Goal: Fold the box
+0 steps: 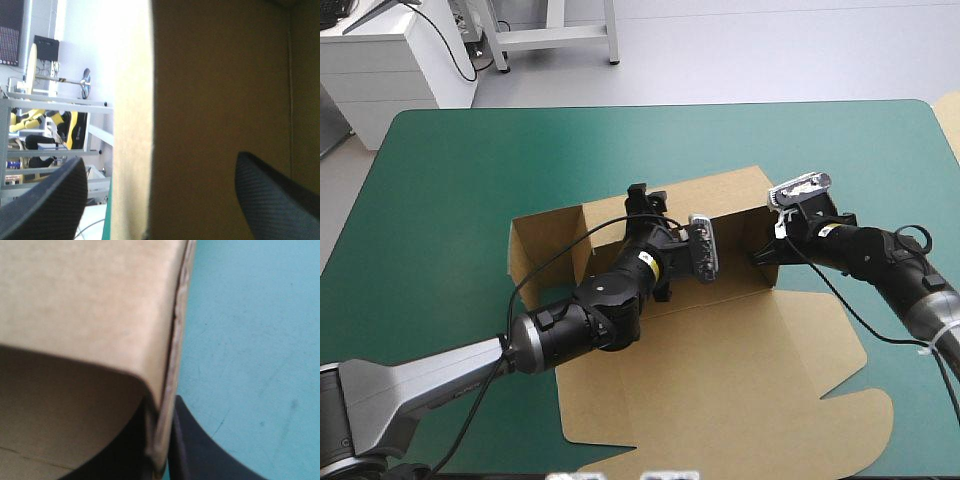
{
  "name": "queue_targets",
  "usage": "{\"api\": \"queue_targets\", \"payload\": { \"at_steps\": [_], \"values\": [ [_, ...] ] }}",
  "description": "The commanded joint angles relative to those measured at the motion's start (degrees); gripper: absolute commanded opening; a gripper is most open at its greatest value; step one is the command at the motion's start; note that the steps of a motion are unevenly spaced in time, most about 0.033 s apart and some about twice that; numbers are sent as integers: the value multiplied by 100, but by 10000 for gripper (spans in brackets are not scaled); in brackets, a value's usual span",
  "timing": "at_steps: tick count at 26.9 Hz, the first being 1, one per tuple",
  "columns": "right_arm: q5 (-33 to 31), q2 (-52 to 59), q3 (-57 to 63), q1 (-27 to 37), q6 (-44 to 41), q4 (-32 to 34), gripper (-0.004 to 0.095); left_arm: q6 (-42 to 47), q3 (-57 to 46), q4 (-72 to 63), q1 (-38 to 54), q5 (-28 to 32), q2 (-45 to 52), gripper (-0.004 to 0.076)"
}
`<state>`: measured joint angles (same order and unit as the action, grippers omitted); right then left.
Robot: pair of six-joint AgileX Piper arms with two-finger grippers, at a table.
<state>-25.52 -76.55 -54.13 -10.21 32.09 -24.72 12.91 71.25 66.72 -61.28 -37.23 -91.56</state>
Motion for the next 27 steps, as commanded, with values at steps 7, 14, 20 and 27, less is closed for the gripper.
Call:
{"api": "queue_targets", "payload": {
  "at_steps": [7, 14, 20, 27],
  "values": [
    [554, 169, -162, 14, -823, 756, -15, -1141, 937, 44, -1424, -1554, 617, 568],
    [544, 169, -162, 14, -823, 742, -16, -1676, 1560, -481, -1454, -2381, 748, 46],
    [522, 169, -162, 14, -823, 752, -16, -2351, 2273, -1961, -914, -2437, 748, 16],
    [487, 169, -162, 14, -823, 763, -16, -2818, 3027, -4008, 682, -2437, 748, 16]
  ]
}}
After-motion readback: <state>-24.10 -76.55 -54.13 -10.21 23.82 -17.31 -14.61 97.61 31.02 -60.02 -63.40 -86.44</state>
